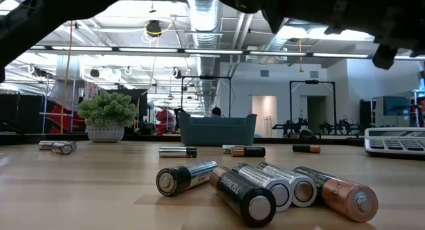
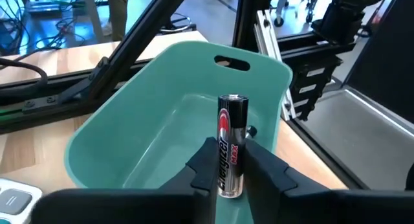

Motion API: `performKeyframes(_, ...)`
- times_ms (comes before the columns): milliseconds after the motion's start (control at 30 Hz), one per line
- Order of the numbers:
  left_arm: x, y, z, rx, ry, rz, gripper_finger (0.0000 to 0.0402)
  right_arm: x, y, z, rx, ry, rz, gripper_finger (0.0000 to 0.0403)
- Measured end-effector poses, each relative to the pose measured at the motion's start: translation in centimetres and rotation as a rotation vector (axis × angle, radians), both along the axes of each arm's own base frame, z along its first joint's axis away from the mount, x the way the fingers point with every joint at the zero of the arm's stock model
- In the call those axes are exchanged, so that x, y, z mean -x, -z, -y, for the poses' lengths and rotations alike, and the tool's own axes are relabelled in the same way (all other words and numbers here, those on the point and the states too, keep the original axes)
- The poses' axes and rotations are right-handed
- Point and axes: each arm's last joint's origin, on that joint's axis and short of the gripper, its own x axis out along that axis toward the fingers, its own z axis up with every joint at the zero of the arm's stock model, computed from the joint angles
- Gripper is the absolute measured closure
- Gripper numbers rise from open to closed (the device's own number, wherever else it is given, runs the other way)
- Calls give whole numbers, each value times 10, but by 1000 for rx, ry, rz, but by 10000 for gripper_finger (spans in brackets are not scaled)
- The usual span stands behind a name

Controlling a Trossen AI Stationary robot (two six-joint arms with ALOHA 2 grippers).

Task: Sort batteries
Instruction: Put the silver battery into the green bin, then put the black battery into the blue bin

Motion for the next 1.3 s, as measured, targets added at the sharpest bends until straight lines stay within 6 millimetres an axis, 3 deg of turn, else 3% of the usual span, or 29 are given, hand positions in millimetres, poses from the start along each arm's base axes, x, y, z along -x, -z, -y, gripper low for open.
performKeyframes(200,0,0,-1,1,-3,-9,309,0,-1,0,-5,0,8,285)
performKeyframes(667,2,0,-3,-21,-2,-34,311,-1,-1,-1,-26,-17,12,285)
performKeyframes(1067,39,-51,-13,-136,-154,-301,311,7,-6,-8,-42,-36,47,285)
performKeyframes(1300,52,-43,-14,-129,-145,-483,311,8,-5,-10,-54,-36,50,285)
